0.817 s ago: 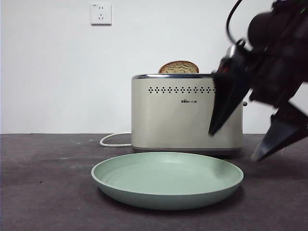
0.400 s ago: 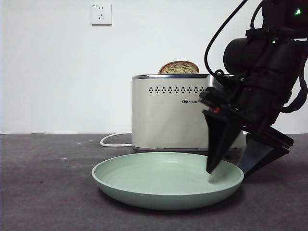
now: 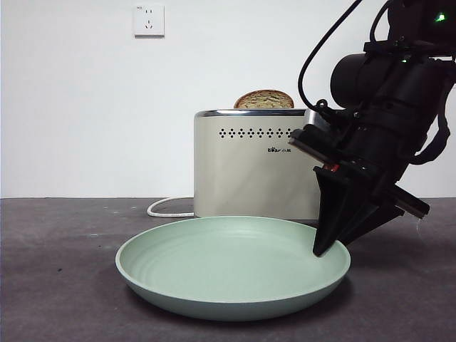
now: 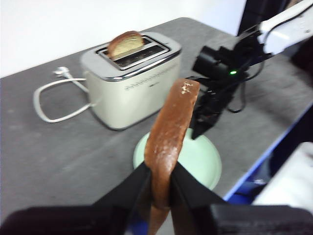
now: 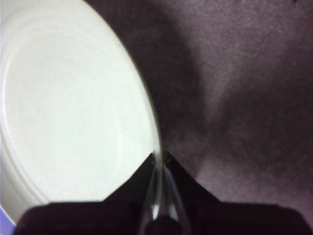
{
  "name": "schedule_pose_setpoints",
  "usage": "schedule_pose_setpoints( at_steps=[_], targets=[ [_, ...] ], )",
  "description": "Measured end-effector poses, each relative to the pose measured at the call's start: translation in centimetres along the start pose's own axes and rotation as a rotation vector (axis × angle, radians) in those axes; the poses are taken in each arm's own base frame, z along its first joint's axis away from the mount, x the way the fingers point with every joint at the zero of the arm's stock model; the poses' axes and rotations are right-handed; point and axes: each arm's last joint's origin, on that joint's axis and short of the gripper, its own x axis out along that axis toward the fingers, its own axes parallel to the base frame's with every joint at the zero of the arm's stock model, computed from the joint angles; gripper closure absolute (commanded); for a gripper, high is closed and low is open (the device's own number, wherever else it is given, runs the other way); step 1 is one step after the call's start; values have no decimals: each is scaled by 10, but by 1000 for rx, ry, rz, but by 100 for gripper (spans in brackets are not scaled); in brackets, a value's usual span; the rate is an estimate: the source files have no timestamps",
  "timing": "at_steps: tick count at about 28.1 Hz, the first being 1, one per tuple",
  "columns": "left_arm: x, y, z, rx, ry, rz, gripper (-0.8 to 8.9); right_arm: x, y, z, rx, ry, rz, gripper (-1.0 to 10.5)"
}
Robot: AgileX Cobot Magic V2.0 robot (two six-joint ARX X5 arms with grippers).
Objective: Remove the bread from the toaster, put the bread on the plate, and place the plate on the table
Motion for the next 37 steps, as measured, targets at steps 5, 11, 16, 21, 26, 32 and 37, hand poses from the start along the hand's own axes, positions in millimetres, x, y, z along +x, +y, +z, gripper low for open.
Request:
schedule_pose_setpoints(
  at_steps=[5, 11, 16, 21, 26, 32, 37],
  targets=[
    [3, 0, 1, -44, 7, -47, 820, -21, 8, -1, -22, -61, -12, 964],
    [22, 2, 14, -121, 12, -239, 821, -59, 25, -5, -54, -180, 12, 964],
    [61, 13, 32, -193, 64, -365, 821, -83, 41, -14, -77, -245, 54, 964],
    [117, 26, 45, -242, 141, -480, 821, -98, 56, -22, -99, -292, 84, 964],
    [182, 35, 41, -300, 285, -517, 821, -99, 64, -25, -106, -288, 101, 964],
    [250, 38, 22, -326, 447, -471, 821, -98, 67, -25, -108, -282, 105, 964],
    [277, 44, 8, -338, 535, -378, 820, -97, 66, -27, -104, -271, 94, 964]
  ],
)
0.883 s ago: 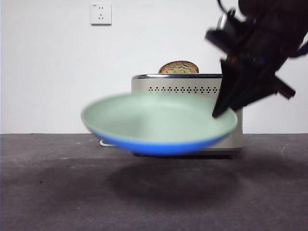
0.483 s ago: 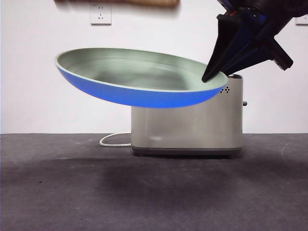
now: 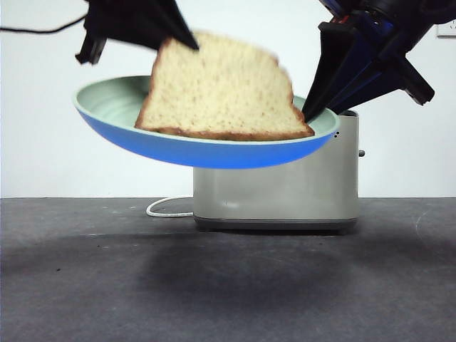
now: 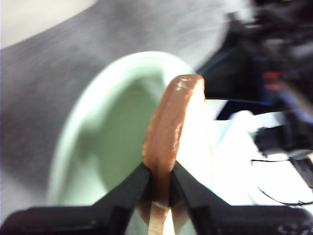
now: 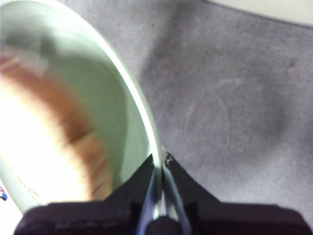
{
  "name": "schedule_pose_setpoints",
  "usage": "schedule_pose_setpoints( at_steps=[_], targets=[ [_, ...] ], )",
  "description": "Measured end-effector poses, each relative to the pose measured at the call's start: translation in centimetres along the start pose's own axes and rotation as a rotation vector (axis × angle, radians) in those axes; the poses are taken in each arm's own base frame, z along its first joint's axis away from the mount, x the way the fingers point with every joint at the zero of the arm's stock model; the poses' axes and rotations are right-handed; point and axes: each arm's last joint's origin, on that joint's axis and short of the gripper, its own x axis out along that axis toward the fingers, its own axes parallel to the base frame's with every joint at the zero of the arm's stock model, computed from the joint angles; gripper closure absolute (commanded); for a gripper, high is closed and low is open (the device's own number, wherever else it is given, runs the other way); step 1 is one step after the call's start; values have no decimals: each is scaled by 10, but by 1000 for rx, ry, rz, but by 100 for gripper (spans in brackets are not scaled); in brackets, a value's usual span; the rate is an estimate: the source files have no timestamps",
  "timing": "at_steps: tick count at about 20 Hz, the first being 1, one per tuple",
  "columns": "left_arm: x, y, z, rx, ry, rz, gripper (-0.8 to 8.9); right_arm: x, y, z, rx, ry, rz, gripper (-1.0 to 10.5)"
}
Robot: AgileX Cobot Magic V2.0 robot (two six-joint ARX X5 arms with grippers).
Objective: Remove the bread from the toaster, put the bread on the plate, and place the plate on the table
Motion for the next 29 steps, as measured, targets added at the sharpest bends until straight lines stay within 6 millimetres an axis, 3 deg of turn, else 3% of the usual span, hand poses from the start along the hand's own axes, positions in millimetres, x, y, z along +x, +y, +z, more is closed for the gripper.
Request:
schedule_pose_setpoints(
  at_steps=[2, 5, 6, 14, 18, 23, 28, 29],
  targets=[
    [7, 6, -1, -27, 36, 45, 780, 0, 0, 0, -1, 1, -3, 964],
    [10, 11, -6, -62, 91, 122, 396, 0, 0, -1, 0, 6, -2, 964],
    [10, 11, -8, -68, 102, 128, 369, 1, 0, -1, 0, 7, -3, 964],
    [10, 9, -10, -70, 128, 119, 370, 0, -1, -3, 18, 21, -20, 964],
    [-1, 2, -7, -81, 163, 139, 371, 0, -2, -3, 21, 31, -18, 964],
    [-36, -24, 18, -18, 104, 158, 373, 0, -1, -5, 23, 47, -6, 964],
    [-94, -65, 39, 112, -77, 145, 384, -2, -6, -4, 36, 43, -17, 964],
    [-108, -74, 37, 143, -121, 143, 444, -3, -9, -4, 46, 43, -26, 964]
  ],
)
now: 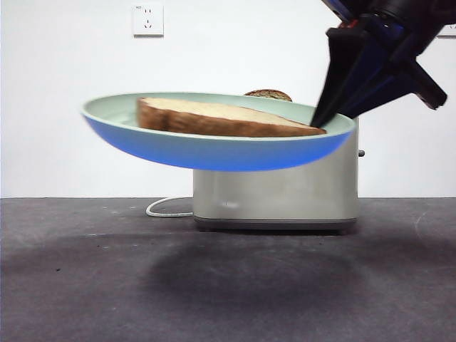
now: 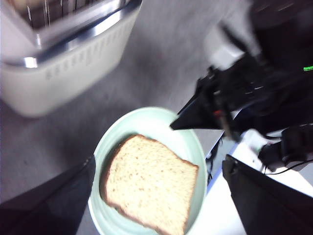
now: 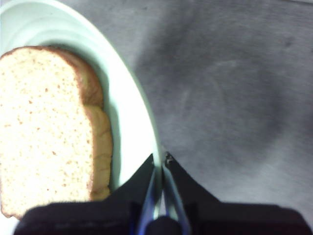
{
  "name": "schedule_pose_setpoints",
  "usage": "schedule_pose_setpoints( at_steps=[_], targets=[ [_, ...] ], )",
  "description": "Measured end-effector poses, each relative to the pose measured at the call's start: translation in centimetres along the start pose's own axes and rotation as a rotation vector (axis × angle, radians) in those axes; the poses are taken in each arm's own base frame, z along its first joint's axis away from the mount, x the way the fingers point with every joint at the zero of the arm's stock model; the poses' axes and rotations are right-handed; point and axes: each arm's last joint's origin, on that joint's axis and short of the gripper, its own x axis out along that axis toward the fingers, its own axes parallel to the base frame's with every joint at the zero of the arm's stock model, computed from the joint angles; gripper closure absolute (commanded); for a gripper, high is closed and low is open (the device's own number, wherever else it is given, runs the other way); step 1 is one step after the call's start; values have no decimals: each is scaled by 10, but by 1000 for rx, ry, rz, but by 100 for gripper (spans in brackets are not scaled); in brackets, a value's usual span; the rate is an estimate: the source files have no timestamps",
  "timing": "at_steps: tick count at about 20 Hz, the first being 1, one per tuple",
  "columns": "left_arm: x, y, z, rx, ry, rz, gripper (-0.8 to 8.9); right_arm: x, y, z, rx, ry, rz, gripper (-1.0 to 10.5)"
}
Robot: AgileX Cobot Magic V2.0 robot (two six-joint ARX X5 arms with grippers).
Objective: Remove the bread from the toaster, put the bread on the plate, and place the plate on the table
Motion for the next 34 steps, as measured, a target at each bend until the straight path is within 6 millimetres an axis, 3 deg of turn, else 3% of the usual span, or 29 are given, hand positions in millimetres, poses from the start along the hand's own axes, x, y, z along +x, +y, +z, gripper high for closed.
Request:
schedule_pose_setpoints(
  at_steps=[4, 11, 15, 18, 26, 34],
  targets=[
    [-55, -25, -19, 95, -129, 49, 799, -14, -22, 3, 54, -41, -53, 963],
    [-126, -53, -66, 194, -302, 183, 822, -43, -71, -5, 171, -46, -176, 964],
    [-149, -64, -88, 217, -359, 188, 822, -49, -86, -8, 194, -43, -226, 964],
    [-160, -69, -99, 228, -389, 188, 822, -34, -99, -8, 213, 22, -237, 964],
    [-158, -68, -99, 219, -366, 188, 822, 13, -126, -6, 259, 150, -203, 964],
    [-158, -68, -99, 220, -367, 188, 822, 50, -115, -2, 190, 197, -144, 964]
  ],
)
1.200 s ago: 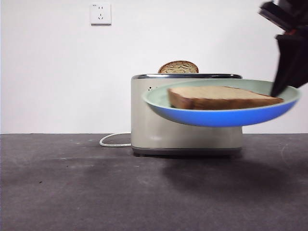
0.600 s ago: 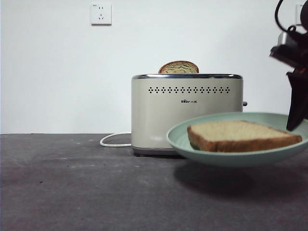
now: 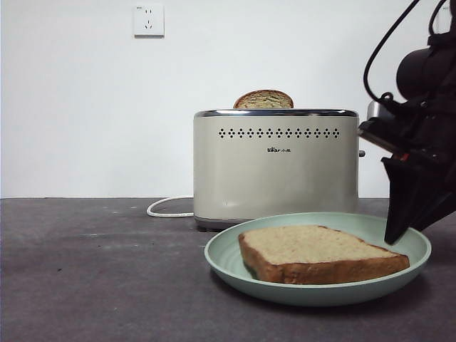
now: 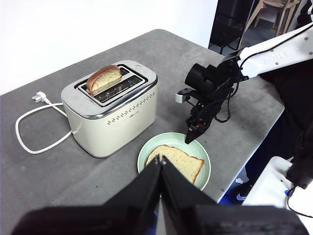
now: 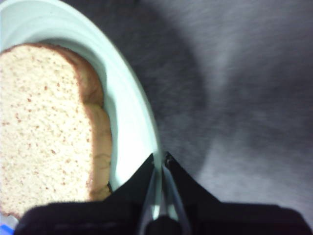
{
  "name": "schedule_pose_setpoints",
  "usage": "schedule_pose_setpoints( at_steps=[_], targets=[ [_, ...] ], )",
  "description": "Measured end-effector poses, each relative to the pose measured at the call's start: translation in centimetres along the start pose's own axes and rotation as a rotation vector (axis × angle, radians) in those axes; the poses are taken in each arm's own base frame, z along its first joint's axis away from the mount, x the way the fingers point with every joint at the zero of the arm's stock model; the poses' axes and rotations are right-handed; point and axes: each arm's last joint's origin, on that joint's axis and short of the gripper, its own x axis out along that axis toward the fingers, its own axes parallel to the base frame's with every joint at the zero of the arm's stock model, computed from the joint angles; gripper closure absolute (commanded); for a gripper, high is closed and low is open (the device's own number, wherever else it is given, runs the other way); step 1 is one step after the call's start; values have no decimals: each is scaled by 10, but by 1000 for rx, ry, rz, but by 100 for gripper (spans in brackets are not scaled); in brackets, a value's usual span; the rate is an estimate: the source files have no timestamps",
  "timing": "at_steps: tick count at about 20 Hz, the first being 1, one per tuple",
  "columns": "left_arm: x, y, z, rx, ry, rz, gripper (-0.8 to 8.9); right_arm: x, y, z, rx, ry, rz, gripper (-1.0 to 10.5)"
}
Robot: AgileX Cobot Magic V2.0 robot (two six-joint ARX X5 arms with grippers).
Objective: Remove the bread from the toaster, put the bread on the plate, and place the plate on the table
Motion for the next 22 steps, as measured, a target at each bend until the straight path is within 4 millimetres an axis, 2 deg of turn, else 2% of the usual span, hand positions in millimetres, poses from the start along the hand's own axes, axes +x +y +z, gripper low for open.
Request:
schedule_pose_setpoints(
  at_steps=[6, 11, 13, 14, 17, 18, 19, 22],
  targets=[
    [0, 0, 0, -1, 5, 0, 822, 2, -2, 0, 7, 5, -23, 964],
    [0, 0, 0, -1, 6, 0, 822, 17, -8, 3, 21, 34, -8, 963],
    [0, 0, -1, -3, 12, -1, 822, 17, -8, 3, 18, 28, -8, 959],
    [0, 0, -2, -4, 17, -1, 822, 17, -8, 3, 18, 28, -8, 902],
    [0, 0, -2, -5, 19, -1, 822, 19, -9, 4, 17, 28, -28, 536],
    [0, 0, -2, -5, 19, -1, 822, 19, -9, 4, 18, 28, -20, 473],
    [0, 0, -2, -5, 20, -1, 822, 19, -8, 4, 16, 26, -9, 436],
    [0, 0, -2, -5, 21, -1, 822, 14, -4, 4, 5, 14, -2, 435]
  ],
)
